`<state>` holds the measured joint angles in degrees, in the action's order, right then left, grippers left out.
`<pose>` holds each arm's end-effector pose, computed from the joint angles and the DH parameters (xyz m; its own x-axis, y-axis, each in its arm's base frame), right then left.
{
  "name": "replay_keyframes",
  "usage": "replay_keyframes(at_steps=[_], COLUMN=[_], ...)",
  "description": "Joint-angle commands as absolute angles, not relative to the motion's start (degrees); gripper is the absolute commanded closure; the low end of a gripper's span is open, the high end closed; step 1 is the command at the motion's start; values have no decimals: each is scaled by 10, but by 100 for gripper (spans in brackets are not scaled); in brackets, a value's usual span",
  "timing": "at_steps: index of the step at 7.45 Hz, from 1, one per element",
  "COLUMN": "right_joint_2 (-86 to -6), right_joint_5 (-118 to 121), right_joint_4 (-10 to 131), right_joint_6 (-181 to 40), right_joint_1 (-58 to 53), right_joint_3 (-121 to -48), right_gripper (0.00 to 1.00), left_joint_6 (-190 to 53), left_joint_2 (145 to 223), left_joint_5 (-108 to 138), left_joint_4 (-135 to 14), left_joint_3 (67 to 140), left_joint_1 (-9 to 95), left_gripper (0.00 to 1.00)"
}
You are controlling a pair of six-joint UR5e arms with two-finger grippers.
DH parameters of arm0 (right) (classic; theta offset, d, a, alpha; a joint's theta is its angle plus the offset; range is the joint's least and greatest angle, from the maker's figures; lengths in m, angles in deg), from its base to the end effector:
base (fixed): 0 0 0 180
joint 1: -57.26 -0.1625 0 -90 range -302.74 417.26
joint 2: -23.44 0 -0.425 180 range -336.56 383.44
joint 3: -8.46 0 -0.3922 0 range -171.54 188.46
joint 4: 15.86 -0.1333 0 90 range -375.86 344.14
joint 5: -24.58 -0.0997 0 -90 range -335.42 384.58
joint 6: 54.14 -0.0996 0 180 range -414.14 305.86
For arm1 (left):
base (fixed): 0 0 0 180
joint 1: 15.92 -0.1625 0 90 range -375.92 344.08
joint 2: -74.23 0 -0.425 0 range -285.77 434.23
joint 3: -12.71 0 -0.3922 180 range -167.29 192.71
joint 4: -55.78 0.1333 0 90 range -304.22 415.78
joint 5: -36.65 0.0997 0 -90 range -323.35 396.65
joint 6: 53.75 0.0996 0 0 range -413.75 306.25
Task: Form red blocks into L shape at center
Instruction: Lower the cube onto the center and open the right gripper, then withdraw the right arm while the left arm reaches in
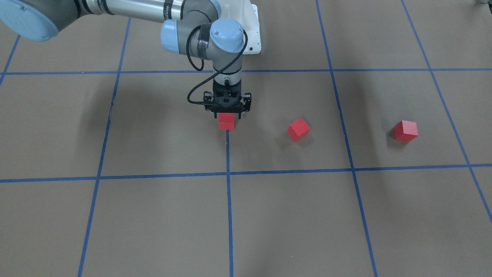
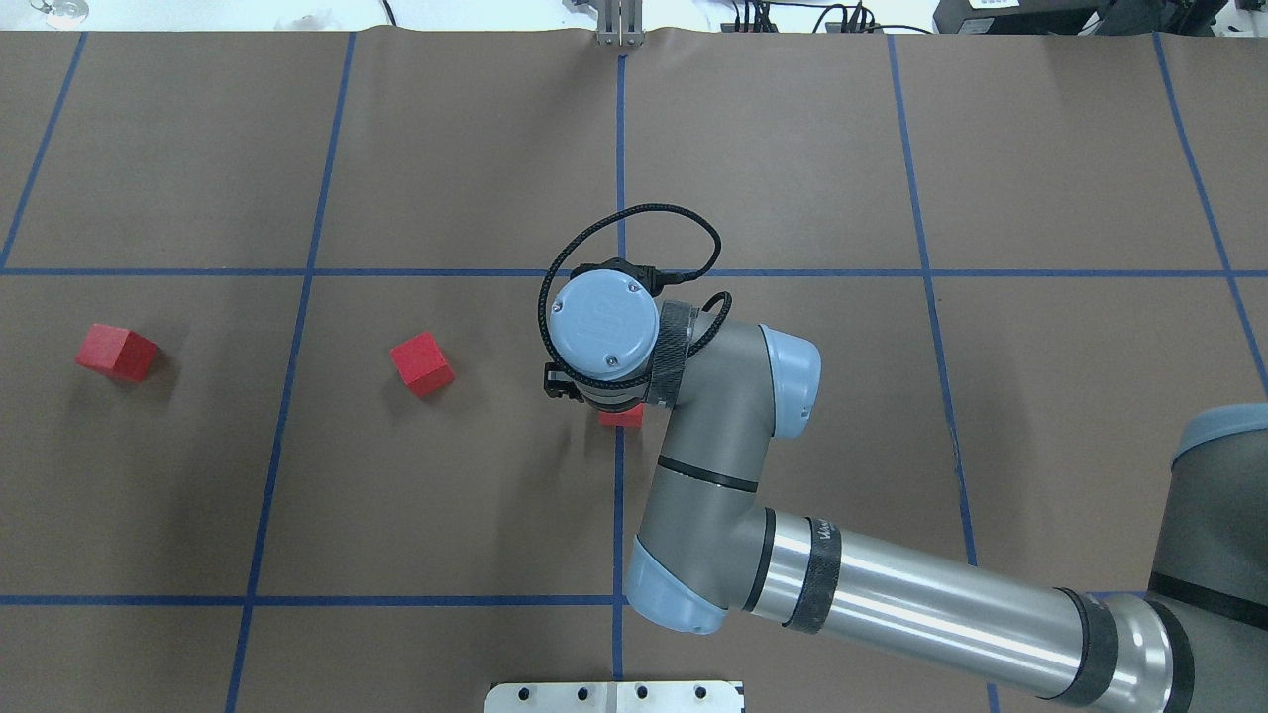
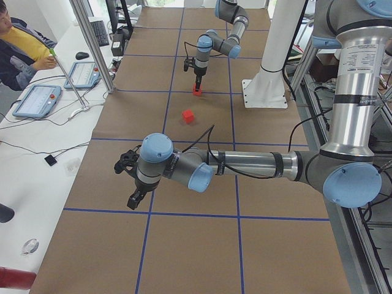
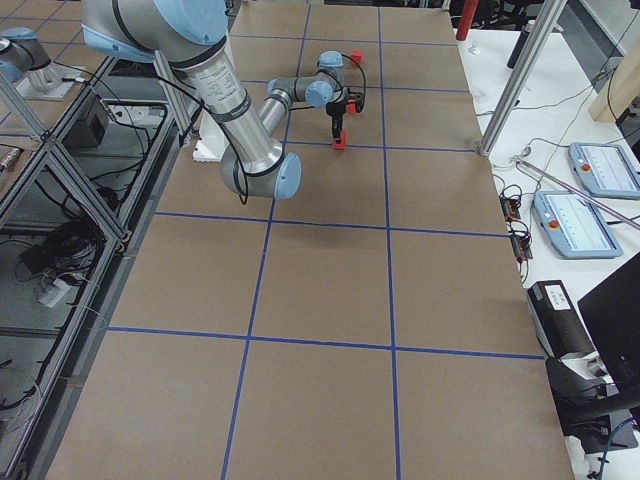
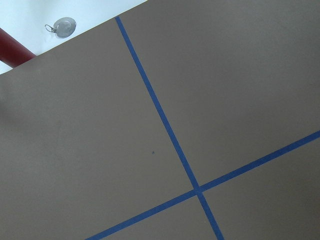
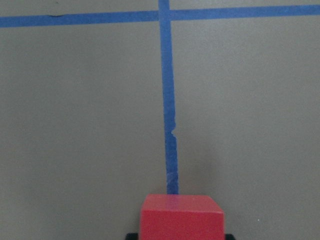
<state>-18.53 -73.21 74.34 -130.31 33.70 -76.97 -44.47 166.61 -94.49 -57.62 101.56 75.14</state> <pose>-0.6313 -0.4060 0.1805 0.7225 0.0567 0.6890 -0.1423 0.9875 0.0680 -0.0776 -0.5303 0.6053 0.7508 0.4034 -0.5230 -0.1056 0.8550 0.5077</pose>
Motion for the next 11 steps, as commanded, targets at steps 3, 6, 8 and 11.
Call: replay_keyframes(at_steps=[3,6,8,11], right_joint_2=[-199,-315,-381,-500], right_joint_5=[-752,-876,-972,-1037], right_joint_4=[795,808,806,806], right_joint_6=[-1293,-1143,-943,-636], right_joint_1=[288,117,-21,-171], right_joint_3=[-833,-949,-949,-918], right_gripper=[0,0,0,0], left_joint_6=[-445,-458,-639,-981], left_joint_2=[1666,1666,1671,1673], left_joint_5=[-945,-949,-973,-933], left_joint_4=[-586,-650,-649,-648], left_joint_3=[1021,1021,1076,1167], left_joint_1=[751,730,656,528], left_gripper=[0,0,0,0])
